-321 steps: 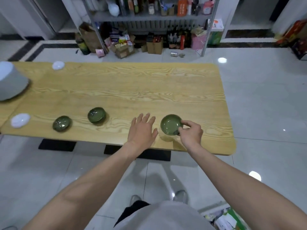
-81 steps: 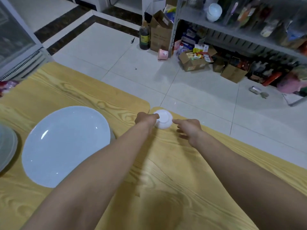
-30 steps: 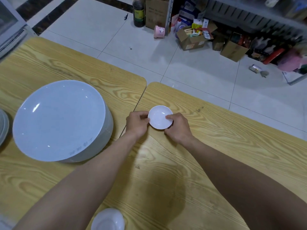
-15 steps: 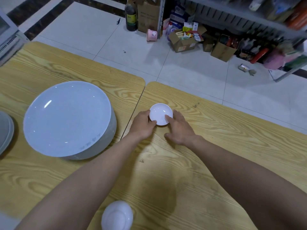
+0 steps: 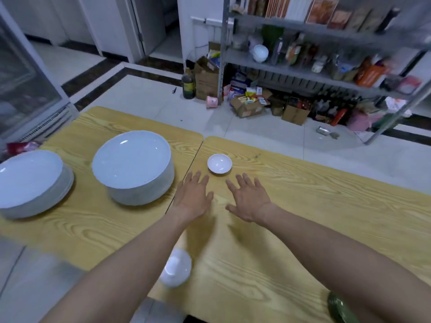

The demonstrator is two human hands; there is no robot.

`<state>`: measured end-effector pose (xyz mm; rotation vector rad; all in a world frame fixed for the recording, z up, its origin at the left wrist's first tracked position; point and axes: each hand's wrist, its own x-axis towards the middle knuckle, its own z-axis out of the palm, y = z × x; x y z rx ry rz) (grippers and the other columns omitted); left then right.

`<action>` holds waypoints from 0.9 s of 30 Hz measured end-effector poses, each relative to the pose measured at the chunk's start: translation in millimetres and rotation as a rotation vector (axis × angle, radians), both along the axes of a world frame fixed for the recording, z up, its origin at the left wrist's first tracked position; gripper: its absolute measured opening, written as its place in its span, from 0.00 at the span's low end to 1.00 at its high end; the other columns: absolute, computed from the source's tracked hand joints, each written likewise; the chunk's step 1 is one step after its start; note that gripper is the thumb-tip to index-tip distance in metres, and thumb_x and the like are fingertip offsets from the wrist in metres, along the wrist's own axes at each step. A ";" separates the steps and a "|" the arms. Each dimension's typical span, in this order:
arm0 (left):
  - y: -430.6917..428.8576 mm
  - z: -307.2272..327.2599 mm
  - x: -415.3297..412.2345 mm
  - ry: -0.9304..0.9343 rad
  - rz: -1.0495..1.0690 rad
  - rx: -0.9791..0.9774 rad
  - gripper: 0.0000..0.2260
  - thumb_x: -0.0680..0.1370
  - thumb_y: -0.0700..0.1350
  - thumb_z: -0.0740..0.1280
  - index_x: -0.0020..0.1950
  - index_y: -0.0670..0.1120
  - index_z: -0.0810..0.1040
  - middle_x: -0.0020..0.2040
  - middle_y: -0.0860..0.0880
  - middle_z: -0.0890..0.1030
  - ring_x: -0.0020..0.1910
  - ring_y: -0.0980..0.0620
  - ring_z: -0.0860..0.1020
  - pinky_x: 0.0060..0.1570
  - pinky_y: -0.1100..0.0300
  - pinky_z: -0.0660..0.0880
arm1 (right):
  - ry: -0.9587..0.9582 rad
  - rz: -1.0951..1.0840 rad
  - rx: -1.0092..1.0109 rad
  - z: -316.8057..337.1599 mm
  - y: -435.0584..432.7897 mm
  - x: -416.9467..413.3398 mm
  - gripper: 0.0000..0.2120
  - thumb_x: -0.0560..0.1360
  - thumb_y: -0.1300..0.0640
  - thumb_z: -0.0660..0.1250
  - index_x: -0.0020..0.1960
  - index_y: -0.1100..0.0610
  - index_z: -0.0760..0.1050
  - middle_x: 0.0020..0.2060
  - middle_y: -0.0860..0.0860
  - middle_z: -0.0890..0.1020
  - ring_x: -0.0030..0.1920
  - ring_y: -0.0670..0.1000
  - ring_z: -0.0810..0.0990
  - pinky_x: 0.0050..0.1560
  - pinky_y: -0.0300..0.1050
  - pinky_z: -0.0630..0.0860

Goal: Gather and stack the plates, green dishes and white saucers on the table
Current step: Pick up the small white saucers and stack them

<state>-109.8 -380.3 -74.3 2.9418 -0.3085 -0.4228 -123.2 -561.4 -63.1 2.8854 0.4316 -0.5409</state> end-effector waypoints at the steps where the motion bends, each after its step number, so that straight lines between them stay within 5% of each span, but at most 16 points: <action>1: 1.1 4.8 -15.5 -0.015 0.010 0.011 0.28 0.83 0.57 0.55 0.80 0.49 0.54 0.81 0.46 0.53 0.80 0.44 0.49 0.76 0.46 0.55 | -0.012 0.002 0.013 4.4 3.2 -14.6 0.39 0.80 0.37 0.56 0.81 0.53 0.43 0.80 0.60 0.49 0.80 0.60 0.46 0.76 0.62 0.49; 13: 33.3 33.4 -163.1 -0.097 0.110 0.119 0.27 0.83 0.57 0.55 0.80 0.49 0.56 0.81 0.47 0.53 0.80 0.45 0.51 0.74 0.45 0.58 | -0.062 0.107 0.130 26.7 48.5 -146.0 0.40 0.80 0.36 0.56 0.81 0.55 0.44 0.80 0.59 0.50 0.80 0.60 0.48 0.75 0.63 0.52; 27: 81.5 -5.6 -191.1 0.022 0.132 0.056 0.28 0.82 0.56 0.57 0.79 0.47 0.57 0.80 0.44 0.56 0.79 0.43 0.55 0.71 0.47 0.63 | 0.071 0.014 0.212 -7.9 91.3 -166.3 0.40 0.79 0.36 0.59 0.81 0.54 0.46 0.80 0.58 0.52 0.79 0.58 0.51 0.73 0.58 0.60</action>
